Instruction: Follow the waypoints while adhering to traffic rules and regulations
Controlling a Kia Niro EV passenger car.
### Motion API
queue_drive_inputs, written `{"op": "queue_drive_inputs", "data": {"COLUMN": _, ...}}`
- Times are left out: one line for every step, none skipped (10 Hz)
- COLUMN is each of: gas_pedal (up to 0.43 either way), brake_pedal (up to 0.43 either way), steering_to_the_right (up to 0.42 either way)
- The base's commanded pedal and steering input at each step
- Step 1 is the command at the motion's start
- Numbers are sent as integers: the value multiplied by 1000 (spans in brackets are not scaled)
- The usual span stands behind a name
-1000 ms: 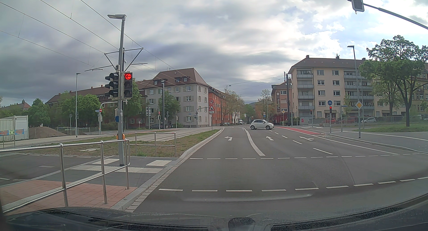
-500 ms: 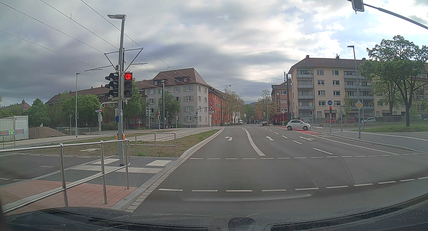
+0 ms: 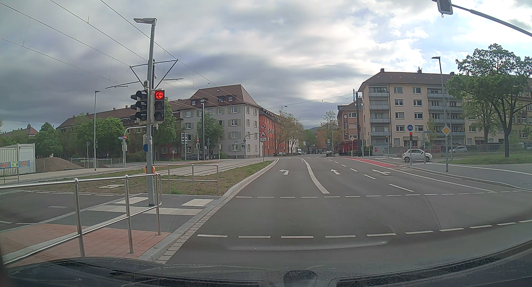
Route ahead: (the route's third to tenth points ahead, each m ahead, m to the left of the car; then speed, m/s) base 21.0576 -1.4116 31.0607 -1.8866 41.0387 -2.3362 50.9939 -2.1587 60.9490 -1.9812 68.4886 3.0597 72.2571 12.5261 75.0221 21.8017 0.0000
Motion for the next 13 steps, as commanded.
{"op": "queue_drive_inputs", "data": {"gas_pedal": 0, "brake_pedal": 250, "steering_to_the_right": 11}}
{"op": "queue_drive_inputs", "data": {"gas_pedal": 0, "brake_pedal": 250, "steering_to_the_right": 11}}
{"op": "queue_drive_inputs", "data": {"gas_pedal": 0, "brake_pedal": 250, "steering_to_the_right": 11}}
{"op": "queue_drive_inputs", "data": {"gas_pedal": 0, "brake_pedal": 250, "steering_to_the_right": 10}}
{"op": "queue_drive_inputs", "data": {"gas_pedal": 0, "brake_pedal": 250, "steering_to_the_right": 10}}
{"op": "queue_drive_inputs", "data": {"gas_pedal": 0, "brake_pedal": 250, "steering_to_the_right": 11}}
{"op": "queue_drive_inputs", "data": {"gas_pedal": 0, "brake_pedal": 244, "steering_to_the_right": 11}}
{"op": "queue_drive_inputs", "data": {"gas_pedal": 0, "brake_pedal": 250, "steering_to_the_right": 10}}
{"op": "queue_drive_inputs", "data": {"gas_pedal": 0, "brake_pedal": 250, "steering_to_the_right": 10}}
{"op": "queue_drive_inputs", "data": {"gas_pedal": 0, "brake_pedal": 250, "steering_to_the_right": 10}}
{"op": "queue_drive_inputs", "data": {"gas_pedal": 0, "brake_pedal": 250, "steering_to_the_right": 11}}
{"op": "queue_drive_inputs", "data": {"gas_pedal": 0, "brake_pedal": 250, "steering_to_the_right": 11}}
{"op": "queue_drive_inputs", "data": {"gas_pedal": 0, "brake_pedal": 244, "steering_to_the_right": 11}}
